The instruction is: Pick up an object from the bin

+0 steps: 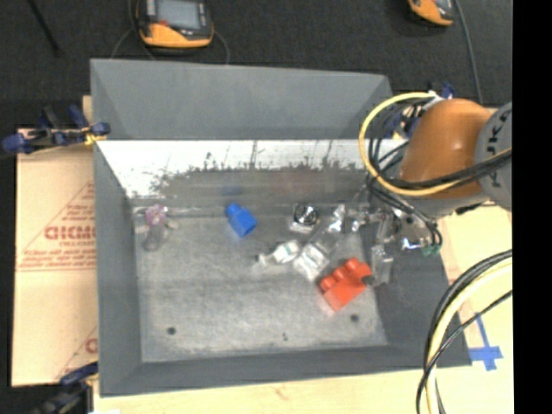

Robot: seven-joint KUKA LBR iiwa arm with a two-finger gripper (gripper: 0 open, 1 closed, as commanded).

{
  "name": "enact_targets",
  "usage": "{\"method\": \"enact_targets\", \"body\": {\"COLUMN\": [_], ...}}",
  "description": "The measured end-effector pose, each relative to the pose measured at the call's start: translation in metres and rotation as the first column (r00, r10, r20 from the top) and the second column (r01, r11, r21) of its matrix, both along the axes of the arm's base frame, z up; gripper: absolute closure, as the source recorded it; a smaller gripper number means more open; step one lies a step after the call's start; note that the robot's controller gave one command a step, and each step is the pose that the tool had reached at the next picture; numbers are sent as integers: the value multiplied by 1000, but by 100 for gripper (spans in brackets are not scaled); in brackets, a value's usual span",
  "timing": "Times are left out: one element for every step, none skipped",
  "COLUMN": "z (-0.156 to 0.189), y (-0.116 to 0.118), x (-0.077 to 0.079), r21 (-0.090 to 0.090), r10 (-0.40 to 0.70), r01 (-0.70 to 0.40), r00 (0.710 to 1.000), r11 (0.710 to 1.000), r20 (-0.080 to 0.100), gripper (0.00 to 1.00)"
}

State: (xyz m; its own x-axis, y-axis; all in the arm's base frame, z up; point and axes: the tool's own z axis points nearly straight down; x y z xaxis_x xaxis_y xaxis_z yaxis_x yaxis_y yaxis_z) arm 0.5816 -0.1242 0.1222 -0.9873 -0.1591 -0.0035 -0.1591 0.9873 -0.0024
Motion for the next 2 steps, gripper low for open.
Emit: {"method": "enact_targets", "body": {"z": [-44,-41], "y": [-1,-4], "x": [-31,-30], "r21": [-4,-9], "r10": [-2,3], "r01": [2,-3], "r00": [1000,1000], "r11": [1000,1000], "r20": [27,24], "gripper": [0,100]}}
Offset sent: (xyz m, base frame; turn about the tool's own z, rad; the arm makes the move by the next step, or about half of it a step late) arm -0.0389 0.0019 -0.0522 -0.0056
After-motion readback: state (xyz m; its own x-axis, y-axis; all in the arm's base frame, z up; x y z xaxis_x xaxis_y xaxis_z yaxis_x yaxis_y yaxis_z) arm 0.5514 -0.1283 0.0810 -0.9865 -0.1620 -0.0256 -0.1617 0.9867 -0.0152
